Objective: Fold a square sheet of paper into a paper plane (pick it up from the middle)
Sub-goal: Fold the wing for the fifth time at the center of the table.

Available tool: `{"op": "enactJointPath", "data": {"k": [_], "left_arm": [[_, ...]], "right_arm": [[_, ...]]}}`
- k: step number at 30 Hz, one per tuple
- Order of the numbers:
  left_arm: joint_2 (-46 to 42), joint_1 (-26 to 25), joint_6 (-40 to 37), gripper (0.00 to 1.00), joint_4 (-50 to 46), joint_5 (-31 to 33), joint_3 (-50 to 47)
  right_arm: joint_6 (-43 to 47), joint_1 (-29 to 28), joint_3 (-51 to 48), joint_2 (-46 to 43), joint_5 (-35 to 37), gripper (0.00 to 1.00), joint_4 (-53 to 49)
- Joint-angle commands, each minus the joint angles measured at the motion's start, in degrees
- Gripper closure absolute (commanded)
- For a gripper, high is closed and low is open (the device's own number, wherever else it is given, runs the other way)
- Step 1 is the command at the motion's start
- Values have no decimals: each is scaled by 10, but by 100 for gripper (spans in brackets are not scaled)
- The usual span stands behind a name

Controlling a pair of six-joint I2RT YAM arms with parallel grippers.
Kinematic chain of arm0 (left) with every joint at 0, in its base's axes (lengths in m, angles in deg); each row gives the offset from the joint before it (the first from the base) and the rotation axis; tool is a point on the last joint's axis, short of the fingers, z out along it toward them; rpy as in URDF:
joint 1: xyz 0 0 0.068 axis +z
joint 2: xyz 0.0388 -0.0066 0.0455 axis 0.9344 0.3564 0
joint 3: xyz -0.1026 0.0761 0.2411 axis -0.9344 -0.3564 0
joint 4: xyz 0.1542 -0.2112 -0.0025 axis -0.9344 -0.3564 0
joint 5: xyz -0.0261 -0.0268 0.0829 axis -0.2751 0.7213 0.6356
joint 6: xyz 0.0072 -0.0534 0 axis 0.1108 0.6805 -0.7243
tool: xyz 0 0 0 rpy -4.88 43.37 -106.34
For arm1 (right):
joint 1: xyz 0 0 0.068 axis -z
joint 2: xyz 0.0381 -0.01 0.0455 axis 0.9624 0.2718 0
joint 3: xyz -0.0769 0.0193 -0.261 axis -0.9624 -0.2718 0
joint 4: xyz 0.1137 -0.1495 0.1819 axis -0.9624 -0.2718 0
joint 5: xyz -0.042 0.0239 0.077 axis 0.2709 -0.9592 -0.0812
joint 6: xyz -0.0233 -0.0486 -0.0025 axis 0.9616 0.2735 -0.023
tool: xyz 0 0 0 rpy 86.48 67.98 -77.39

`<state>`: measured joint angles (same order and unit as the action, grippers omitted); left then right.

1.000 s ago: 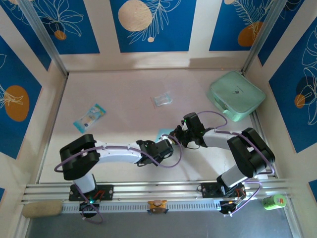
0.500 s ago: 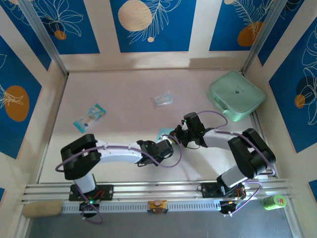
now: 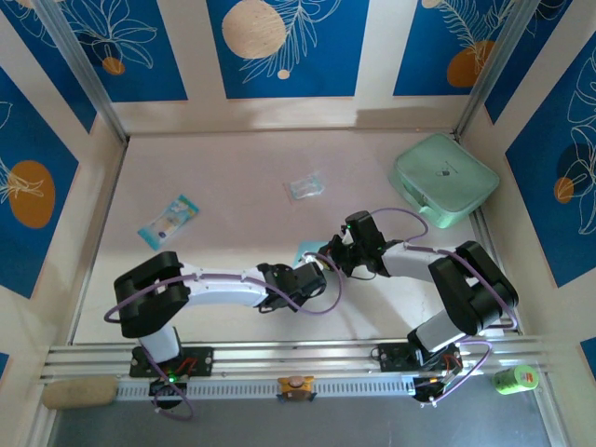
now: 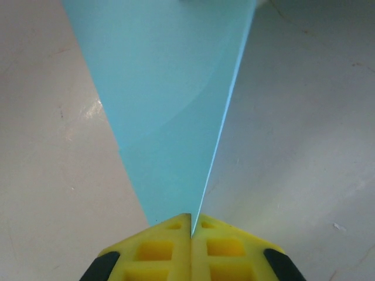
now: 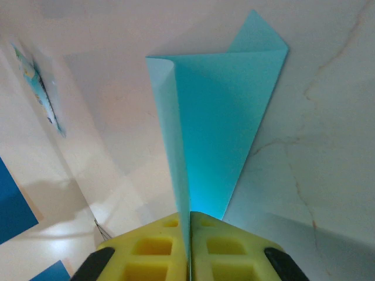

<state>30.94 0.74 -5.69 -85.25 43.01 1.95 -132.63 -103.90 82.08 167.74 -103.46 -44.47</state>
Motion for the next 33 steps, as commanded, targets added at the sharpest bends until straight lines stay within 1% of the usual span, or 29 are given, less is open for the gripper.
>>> {"op": "enactJointPath", "data": {"k": [1, 5, 7, 13, 16, 21, 27, 30, 33], "left_arm": [[-6, 10, 10, 100, 4, -16, -4], [-34, 42, 16, 100, 42, -86, -29], [-46, 62, 18, 100, 69, -138, -46], [-57, 108, 27, 100, 128, -250, -76], [-55, 130, 35, 100, 159, -305, -88], [-47, 172, 63, 100, 220, -395, -110], [-24, 200, 88, 100, 264, -454, -124], [-16, 203, 91, 100, 272, -468, -123], [-11, 205, 96, 100, 274, -468, -125]], "right_arm": [[23, -1, 13, -32, 15, 86, -52], [46, 10, 14, -69, 35, 74, -101], [55, 18, 9, -93, 41, 68, -119], [66, 40, -6, -165, 53, 66, -162], [67, 43, -21, -194, 53, 63, -162], [64, 44, -40, -214, 44, 62, -147], [61, 41, -53, -208, 33, 64, -124], [61, 37, -55, -198, 32, 66, -114], [61, 31, -53, -186, 31, 67, -107]]}}
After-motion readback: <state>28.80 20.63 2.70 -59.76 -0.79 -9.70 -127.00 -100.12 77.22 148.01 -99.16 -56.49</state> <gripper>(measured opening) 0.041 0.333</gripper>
